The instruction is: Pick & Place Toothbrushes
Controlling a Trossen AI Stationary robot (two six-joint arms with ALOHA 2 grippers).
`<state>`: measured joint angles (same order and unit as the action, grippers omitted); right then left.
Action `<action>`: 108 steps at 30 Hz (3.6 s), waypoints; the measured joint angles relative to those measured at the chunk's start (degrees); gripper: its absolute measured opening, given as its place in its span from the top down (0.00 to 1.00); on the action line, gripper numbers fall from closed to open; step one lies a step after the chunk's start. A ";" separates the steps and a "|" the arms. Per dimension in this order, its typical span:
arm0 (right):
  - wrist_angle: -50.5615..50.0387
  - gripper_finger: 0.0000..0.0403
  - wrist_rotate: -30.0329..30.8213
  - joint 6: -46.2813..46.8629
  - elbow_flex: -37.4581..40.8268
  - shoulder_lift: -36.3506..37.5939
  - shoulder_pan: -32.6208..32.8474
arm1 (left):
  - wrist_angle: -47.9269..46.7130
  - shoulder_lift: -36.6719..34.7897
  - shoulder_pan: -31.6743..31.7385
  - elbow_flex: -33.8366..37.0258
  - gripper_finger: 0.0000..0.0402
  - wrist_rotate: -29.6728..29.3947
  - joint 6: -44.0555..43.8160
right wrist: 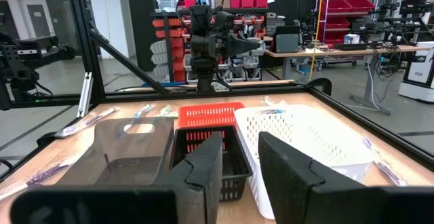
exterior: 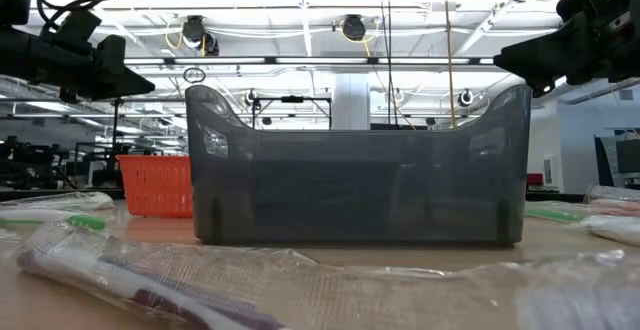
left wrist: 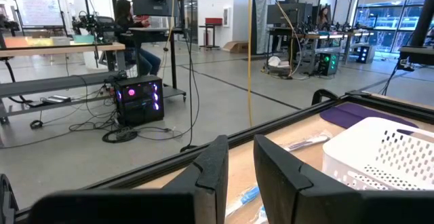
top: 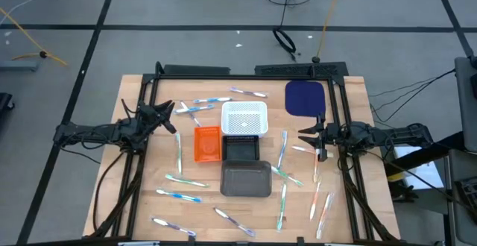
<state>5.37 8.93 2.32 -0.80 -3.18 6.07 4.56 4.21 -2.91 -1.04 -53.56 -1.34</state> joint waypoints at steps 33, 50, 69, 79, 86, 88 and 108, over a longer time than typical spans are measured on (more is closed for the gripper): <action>-16.13 0.78 1.53 9.10 -10.62 -9.56 -0.02 | 4.15 0.00 0.39 0.00 0.82 -0.74 -7.67; -34.68 0.77 -0.28 15.01 -27.27 -50.02 0.02 | 4.72 0.02 0.37 0.00 0.82 5.70 -19.15; -43.96 0.58 -4.61 14.15 -37.29 -63.34 0.04 | 4.22 0.02 0.37 0.00 0.82 7.26 -20.50; -42.59 0.57 -2.76 14.37 -35.30 -63.55 0.04 | 4.20 0.02 0.37 0.00 0.82 7.23 -20.63; -39.29 0.57 -2.76 14.57 -32.54 -63.56 0.04 | 4.22 0.02 0.34 0.00 0.82 7.23 -20.61; -39.22 0.57 -1.80 14.58 -31.92 -63.56 0.04 | 4.22 0.02 0.32 0.00 0.82 7.23 -20.57; -33.53 0.62 -1.50 14.37 -28.50 -66.05 0.04 | 4.22 0.04 0.37 0.00 0.82 7.21 -20.41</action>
<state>-28.16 7.43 16.69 -29.30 -69.23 6.11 8.78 4.25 -2.55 -1.04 -46.35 -21.76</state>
